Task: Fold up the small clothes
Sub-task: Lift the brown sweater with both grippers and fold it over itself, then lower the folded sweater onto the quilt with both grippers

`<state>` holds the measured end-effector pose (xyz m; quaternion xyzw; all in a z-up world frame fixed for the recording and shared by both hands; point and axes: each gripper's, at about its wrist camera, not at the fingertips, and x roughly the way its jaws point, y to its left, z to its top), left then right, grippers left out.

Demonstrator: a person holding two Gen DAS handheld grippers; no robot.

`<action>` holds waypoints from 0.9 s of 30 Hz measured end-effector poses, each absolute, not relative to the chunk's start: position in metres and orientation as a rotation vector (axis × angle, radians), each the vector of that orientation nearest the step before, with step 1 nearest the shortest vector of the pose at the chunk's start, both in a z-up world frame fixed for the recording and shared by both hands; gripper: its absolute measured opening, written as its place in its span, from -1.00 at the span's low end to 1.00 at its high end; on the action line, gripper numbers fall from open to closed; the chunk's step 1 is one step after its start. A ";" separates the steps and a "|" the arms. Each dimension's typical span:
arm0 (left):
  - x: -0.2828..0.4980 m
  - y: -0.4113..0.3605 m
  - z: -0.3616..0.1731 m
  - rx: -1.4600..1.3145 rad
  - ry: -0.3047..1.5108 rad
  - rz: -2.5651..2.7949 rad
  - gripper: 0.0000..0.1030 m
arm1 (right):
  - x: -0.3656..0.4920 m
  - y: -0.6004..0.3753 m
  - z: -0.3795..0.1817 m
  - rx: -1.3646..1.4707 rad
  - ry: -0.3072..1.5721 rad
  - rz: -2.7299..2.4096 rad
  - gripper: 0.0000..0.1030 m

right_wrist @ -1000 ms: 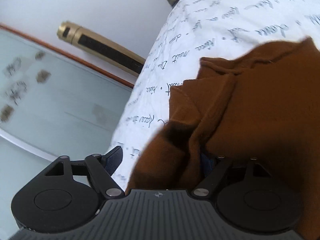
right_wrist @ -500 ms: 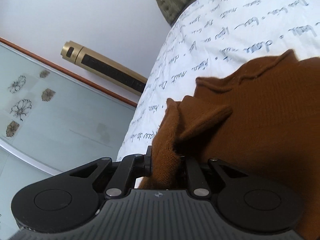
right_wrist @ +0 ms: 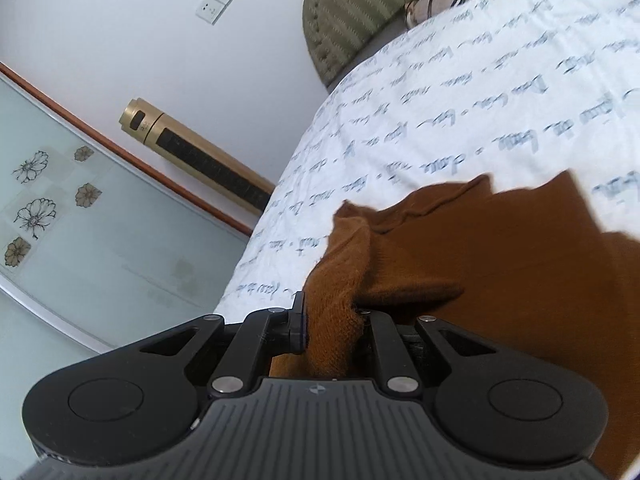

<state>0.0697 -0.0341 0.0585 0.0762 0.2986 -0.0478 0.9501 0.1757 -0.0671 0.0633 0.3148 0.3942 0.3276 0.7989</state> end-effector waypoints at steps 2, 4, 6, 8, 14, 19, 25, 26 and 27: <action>0.074 -0.039 0.060 0.133 0.629 -0.131 -0.24 | 0.176 -0.078 0.065 0.678 0.834 0.687 -0.69; 0.079 -0.042 0.061 0.107 0.654 -0.164 -0.50 | 0.177 -0.089 0.066 0.669 0.825 0.671 -0.69; 0.085 -0.047 0.062 0.084 0.677 -0.183 -0.58 | 0.179 -0.098 0.069 0.651 0.819 0.658 -0.69; 0.089 -0.049 0.065 0.062 0.691 -0.207 -0.63 | 0.179 -0.105 0.072 0.635 0.811 0.649 -0.69; 0.094 -0.063 0.080 0.002 0.705 -0.324 -0.64 | 0.181 -0.129 0.083 0.587 0.810 0.611 -0.69; 0.096 -0.076 0.080 -0.023 0.758 -0.418 -0.64 | 0.193 -0.143 0.070 0.544 0.880 0.540 -0.69; 0.103 -0.097 0.052 -0.022 0.844 -0.467 -0.64 | 0.197 -0.160 0.022 0.541 0.945 0.463 -0.69; 0.101 -0.095 0.051 -0.017 0.832 -0.472 -0.64 | 0.197 -0.163 0.016 0.570 0.950 0.479 -0.70; 0.095 -0.091 0.053 -0.003 0.808 -0.480 -0.64 | 0.195 -0.167 0.014 0.594 0.939 0.490 -0.67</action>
